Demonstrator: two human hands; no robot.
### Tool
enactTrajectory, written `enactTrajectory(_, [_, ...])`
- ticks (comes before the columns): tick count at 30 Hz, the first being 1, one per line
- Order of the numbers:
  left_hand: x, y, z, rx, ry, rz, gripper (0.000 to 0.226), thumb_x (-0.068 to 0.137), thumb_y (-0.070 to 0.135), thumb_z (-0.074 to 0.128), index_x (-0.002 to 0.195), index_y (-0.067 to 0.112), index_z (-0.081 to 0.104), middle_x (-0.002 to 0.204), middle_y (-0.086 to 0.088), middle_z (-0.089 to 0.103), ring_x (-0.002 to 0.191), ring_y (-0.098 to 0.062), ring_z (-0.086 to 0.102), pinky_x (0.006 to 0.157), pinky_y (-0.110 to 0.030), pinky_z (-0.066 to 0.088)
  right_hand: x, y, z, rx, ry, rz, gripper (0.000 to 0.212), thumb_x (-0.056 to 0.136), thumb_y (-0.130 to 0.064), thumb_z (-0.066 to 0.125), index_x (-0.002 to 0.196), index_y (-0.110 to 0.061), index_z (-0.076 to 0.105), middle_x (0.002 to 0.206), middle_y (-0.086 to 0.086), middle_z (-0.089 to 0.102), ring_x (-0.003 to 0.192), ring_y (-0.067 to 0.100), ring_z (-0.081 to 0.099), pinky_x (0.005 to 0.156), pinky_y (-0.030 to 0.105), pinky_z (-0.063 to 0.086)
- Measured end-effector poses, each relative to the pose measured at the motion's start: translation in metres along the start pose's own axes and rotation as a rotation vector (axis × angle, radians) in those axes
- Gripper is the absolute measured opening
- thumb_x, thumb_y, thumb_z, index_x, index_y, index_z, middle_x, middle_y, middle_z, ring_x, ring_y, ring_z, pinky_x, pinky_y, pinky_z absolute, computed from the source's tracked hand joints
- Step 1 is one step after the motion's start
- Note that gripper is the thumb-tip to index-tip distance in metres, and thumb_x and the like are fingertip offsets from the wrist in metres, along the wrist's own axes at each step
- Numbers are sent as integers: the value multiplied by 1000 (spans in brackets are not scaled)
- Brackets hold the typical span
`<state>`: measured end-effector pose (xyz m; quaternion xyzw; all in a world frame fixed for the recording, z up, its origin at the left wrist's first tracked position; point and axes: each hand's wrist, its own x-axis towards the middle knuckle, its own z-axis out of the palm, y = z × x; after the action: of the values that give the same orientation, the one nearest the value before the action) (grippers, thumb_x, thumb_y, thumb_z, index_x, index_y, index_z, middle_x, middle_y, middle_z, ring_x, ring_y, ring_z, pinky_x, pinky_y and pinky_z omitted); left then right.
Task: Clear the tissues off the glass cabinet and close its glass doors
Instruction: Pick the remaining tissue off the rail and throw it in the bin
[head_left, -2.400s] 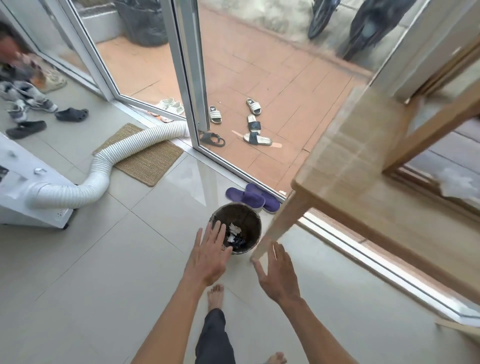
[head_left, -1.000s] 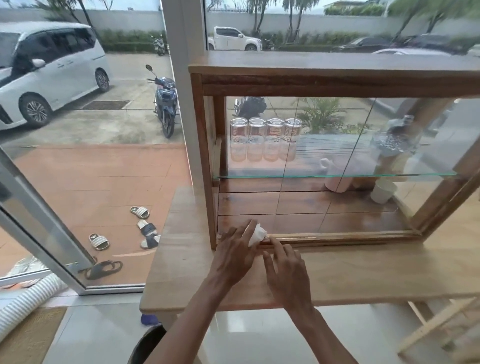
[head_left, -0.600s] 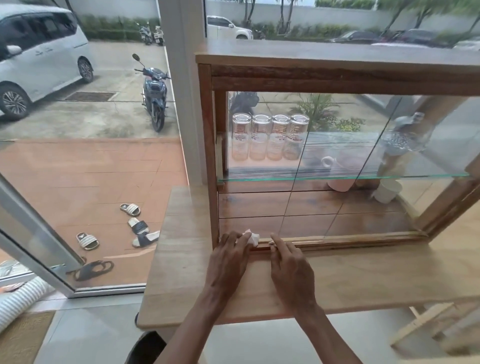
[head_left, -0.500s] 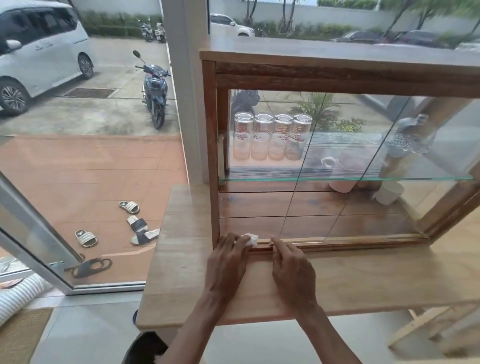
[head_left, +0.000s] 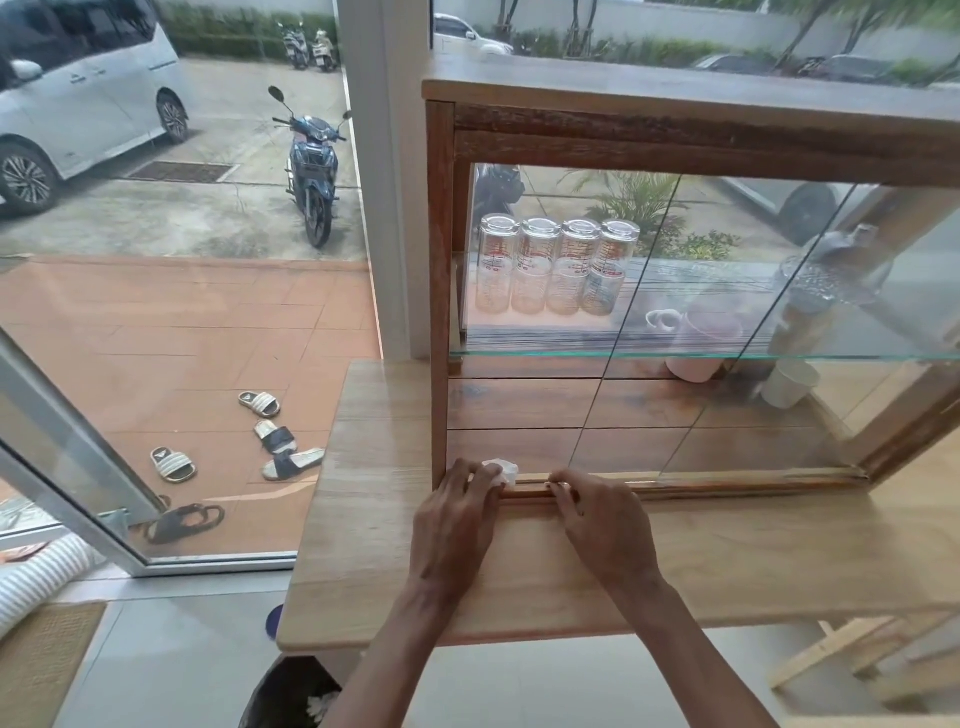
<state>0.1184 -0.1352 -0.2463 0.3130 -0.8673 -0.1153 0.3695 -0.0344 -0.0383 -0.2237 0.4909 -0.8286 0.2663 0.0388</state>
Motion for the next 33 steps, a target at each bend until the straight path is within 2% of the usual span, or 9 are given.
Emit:
enactTrajectory(4, [-1,1,-2,8,26,20,21,92,22,66,112,23,59,101,5,60,80,-12,62,56,-15,32,5,-2,-6,15,-70,2,7,93,-31,60,92,-28,66,71,-3,71,72,20,68,62,35,52])
enactTrajectory(8, [-2,1,-2,-4,29,19,19,93,23,66,112,23,60,101,6,59,81,-11,61,56,-15,34,8,-7,-8,-14,-91,5,5,93,-28,62,92,-26,66,75,-1,73,77,22,70,61,31,48])
enactTrajectory(13, [-1,1,-2,-29,25,22,19,93,24,66,112,23,60,102,6,58,82,-10,61,54,-16,36,11,-11,-8,-87,-164,0,5,97,-22,54,97,-22,59,82,5,72,84,29,70,62,34,46])
enactTrajectory(17, [-2,0,-2,-43,22,17,19,94,25,64,112,23,60,102,6,58,84,-11,61,51,-19,41,15,-9,-8,-135,-221,-40,6,98,-16,48,94,-17,53,83,7,69,81,31,67,60,34,40])
enactTrajectory(21, [-1,0,-1,-58,20,24,19,94,25,64,112,25,58,102,6,58,84,-12,62,49,-23,46,17,-6,-6,-160,-243,-57,8,95,-11,49,92,-19,49,80,6,67,77,31,66,59,35,40])
enactTrajectory(26, [-1,0,-2,-52,25,29,21,92,24,66,112,25,58,101,6,59,81,-12,62,50,-19,41,15,-4,-9,-89,-201,-64,5,98,-22,53,96,-22,57,81,4,70,80,27,67,64,36,48])
enactTrajectory(30, [-2,-4,2,-35,21,33,28,92,23,66,120,21,60,103,3,61,83,-15,64,49,-26,49,11,-4,-10,-51,-166,-75,9,98,-25,54,98,-22,62,85,2,72,84,24,69,61,30,42])
enactTrajectory(33, [-3,-6,4,-10,0,17,34,94,23,63,127,17,59,101,0,61,80,-17,64,46,-30,51,7,-4,-9,-49,-118,-100,14,100,-28,53,96,-20,64,81,0,72,78,23,69,58,27,38])
